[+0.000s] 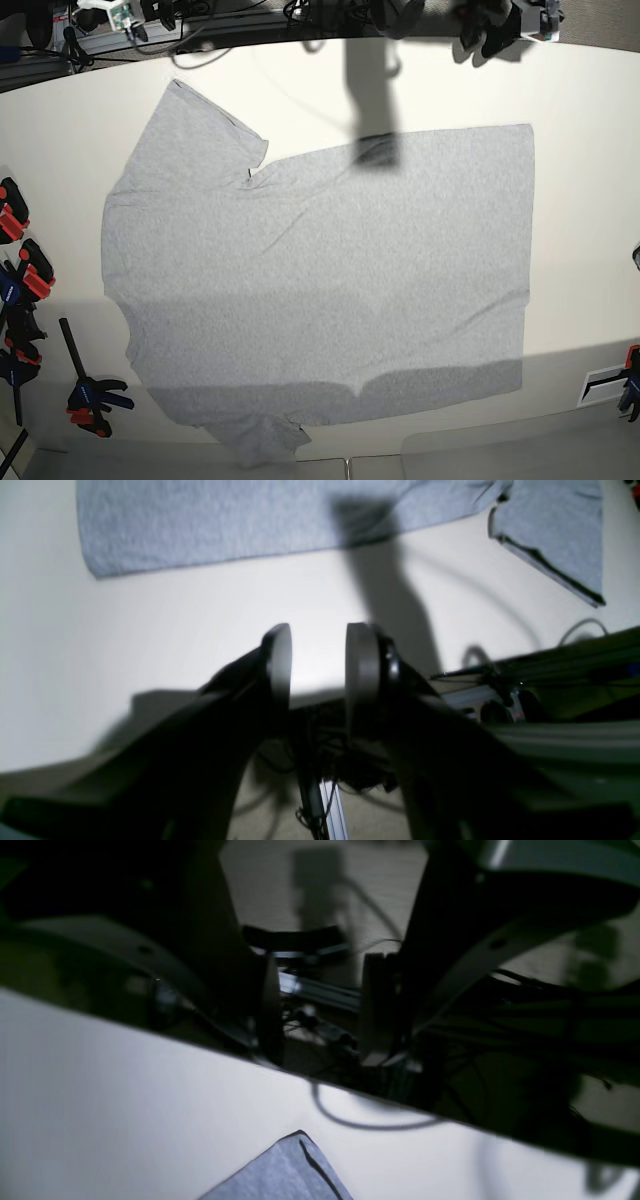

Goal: Fold the T-shirt properly

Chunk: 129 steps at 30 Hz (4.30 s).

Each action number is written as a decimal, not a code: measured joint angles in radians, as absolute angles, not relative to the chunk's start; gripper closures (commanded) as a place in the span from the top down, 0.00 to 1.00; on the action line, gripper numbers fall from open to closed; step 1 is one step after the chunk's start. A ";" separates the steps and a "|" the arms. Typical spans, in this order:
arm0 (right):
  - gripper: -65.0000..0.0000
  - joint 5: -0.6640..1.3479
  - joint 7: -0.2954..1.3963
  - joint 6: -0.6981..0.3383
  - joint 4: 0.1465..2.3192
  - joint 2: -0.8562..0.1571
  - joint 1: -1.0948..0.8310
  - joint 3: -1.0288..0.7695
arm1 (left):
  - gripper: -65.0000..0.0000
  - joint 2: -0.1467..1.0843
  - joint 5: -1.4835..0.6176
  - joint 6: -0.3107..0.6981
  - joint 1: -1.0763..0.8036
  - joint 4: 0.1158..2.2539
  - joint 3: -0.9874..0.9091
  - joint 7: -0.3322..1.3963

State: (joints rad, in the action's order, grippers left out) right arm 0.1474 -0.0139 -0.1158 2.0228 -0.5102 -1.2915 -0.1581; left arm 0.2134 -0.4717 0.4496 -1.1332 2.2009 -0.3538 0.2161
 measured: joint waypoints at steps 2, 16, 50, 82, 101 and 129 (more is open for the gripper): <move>0.36 0.122 -0.011 -0.116 2.022 -0.509 -1.274 -0.159 | 0.26 0.214 -0.470 0.450 -1.087 2.201 -0.355 0.256; 0.36 0.007 -0.009 -0.124 2.023 -0.419 -0.931 -0.159 | 0.26 0.228 -0.471 0.454 -0.741 2.199 -0.353 0.350; 0.36 -0.501 0.605 -0.271 2.227 -0.514 -0.704 0.180 | 0.26 0.266 -0.581 0.483 -0.435 2.199 -0.354 0.852; 0.49 -0.530 0.694 -0.326 2.239 -0.600 -0.828 0.181 | 0.39 0.494 -0.519 0.587 -0.487 2.200 -0.353 0.733; 0.49 -0.543 0.551 -0.318 2.022 -0.598 -0.823 0.182 | 0.39 0.493 -0.518 0.584 -0.487 2.200 -0.353 0.733; 0.48 -0.522 0.442 -0.348 1.899 -0.599 -0.712 0.175 | 0.39 0.480 -0.519 0.584 -0.487 2.200 -0.353 0.733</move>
State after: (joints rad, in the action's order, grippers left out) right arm -0.5224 0.4423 -0.3477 1.8992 -0.5991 -0.7124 0.1745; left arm 0.4797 -0.5186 0.5842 -0.4873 2.2002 -0.3527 0.7326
